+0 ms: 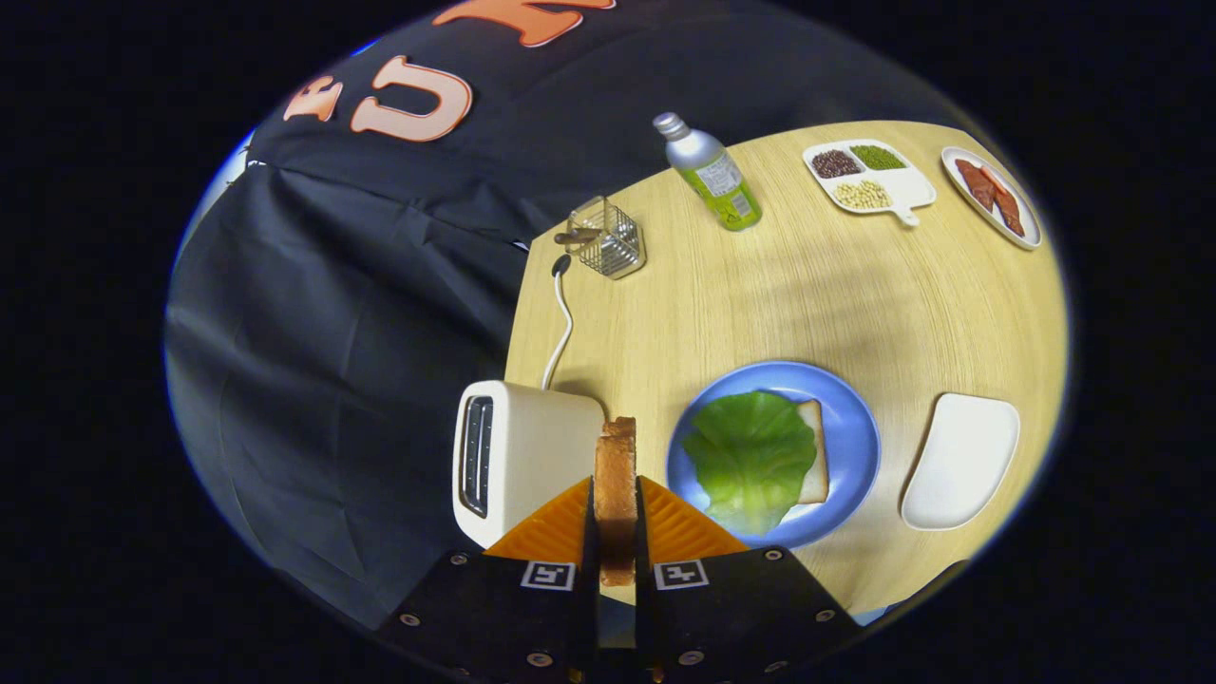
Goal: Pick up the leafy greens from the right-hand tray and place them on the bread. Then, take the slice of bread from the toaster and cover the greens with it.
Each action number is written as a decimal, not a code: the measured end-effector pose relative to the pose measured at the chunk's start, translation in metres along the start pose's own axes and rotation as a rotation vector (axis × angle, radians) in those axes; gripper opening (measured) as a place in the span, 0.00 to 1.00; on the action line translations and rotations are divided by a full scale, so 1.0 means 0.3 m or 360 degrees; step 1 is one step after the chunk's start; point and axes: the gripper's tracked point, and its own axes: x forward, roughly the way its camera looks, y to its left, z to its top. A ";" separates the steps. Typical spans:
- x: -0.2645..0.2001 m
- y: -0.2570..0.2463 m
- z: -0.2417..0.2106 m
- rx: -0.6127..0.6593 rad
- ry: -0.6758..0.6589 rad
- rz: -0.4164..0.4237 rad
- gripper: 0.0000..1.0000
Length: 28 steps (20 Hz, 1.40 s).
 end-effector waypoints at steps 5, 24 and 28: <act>0.072 -0.113 -0.017 0.0025 0.0009 -0.0032 0.16; 0.082 -0.344 0.003 -0.0077 -0.0112 -0.0321 0.44; -0.044 -0.301 0.095 -0.0156 -0.0279 -0.0325 0.44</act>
